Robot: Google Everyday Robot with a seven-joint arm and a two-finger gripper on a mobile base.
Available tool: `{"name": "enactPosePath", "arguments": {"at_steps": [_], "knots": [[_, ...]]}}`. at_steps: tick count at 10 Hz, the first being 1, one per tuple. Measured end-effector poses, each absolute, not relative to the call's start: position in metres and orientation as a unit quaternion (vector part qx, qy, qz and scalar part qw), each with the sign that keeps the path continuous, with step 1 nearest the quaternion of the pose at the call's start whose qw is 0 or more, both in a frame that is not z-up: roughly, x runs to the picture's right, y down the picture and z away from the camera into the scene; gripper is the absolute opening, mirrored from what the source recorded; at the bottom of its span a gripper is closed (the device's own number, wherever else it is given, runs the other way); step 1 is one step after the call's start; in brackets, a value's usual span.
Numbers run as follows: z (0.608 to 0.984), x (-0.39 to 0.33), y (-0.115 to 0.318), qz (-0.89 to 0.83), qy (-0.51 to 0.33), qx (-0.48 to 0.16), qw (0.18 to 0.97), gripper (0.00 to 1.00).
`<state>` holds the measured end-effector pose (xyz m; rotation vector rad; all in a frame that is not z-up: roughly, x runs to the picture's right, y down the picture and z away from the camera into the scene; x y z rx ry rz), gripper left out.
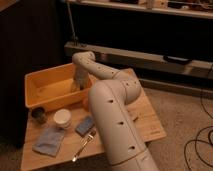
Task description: Place pepper in plastic cup
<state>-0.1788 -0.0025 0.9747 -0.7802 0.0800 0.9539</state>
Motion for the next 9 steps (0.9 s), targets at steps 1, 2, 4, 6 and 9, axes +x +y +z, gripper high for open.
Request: {"name": "enactPosePath", "arguments": {"at_steps": [1, 2, 4, 6, 9], "knots": [[0.9759, -0.1747, -0.0032, 0.451, 0.033, -0.365, 0.814, 0.66], [0.9761, -0.1733, -0.0036, 0.452, 0.031, -0.363, 0.814, 0.66], [0.9786, -0.1702, -0.0037, 0.459, 0.029, -0.357, 0.813, 0.66], [0.9825, -0.1691, -0.0049, 0.465, 0.028, -0.349, 0.813, 0.66], [0.9848, -0.1727, -0.0104, 0.467, 0.028, -0.340, 0.816, 0.66]]}}
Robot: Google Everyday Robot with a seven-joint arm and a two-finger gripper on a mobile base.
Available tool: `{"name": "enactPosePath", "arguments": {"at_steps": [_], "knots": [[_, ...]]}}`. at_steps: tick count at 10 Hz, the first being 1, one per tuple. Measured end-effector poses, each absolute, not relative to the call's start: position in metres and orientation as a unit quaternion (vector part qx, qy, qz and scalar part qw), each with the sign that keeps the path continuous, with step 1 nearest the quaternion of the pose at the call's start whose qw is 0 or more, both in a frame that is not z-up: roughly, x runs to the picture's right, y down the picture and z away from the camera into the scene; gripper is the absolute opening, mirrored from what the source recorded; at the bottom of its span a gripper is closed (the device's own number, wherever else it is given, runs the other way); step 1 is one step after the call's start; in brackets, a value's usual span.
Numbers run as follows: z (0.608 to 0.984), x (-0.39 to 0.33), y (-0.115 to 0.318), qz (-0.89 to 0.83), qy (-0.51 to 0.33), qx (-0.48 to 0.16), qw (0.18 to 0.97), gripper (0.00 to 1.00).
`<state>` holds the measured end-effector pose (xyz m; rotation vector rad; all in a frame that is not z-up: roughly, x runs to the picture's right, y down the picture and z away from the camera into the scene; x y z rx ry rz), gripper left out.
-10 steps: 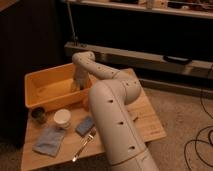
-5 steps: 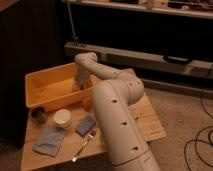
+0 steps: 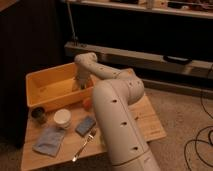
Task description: Place pepper in plastic cup
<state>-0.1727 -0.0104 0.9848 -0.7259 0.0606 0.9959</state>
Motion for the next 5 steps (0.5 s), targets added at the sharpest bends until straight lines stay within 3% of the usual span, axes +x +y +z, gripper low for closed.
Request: {"name": "enactPosePath", "arguments": {"at_steps": [5], "knots": [[0.9899, -0.1779, -0.0149, 0.464, 0.031, -0.344, 0.816, 0.66]]}}
